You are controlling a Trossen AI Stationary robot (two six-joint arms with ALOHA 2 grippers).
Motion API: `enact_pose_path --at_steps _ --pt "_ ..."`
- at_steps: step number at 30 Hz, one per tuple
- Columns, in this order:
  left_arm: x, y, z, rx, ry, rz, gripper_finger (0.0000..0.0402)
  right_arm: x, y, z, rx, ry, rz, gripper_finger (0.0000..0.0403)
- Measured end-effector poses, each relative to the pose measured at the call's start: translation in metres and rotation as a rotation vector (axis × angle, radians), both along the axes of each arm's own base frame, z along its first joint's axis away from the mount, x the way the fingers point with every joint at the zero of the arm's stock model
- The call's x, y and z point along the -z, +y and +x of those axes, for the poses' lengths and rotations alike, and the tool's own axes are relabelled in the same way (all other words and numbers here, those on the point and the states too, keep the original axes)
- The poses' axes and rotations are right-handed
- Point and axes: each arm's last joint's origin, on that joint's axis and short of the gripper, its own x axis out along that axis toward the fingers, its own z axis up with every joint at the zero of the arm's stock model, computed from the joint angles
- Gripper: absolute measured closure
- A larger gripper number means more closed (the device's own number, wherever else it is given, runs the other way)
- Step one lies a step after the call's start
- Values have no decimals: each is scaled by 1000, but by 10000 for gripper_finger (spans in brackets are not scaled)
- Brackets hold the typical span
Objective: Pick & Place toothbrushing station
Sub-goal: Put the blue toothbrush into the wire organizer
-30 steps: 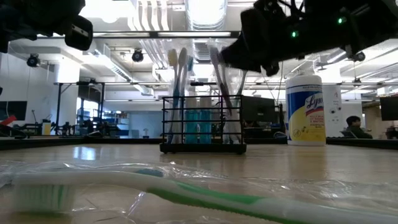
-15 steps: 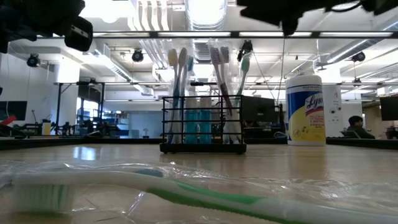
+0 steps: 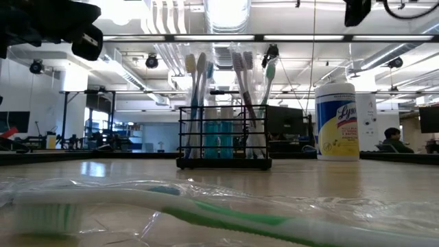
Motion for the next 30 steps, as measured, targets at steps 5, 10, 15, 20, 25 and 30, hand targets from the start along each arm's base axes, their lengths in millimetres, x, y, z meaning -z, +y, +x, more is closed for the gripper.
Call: enact_pose_path --at_steps 5,10,15,20,25,30 --pt "0 0 0 0 6 -21 398 17 -11 -15 -89 -129 15 383" --pt "0 0 0 -13 4 -7 393 32 -31 -15 -83 -111 40 394" --pt "0 2 0 -71 1 8 394 37 -53 -18 -173 -135 19 394" --pt "-4 3 0 -88 -16 8 397 38 -63 -28 -133 -163 -40 394" --pt "-4 5 0 -167 -17 11 399 46 -66 -41 -123 -178 -93 394" --pt "-1 6 1 -197 0 -3 395 54 -69 -52 -133 -197 -48 394"
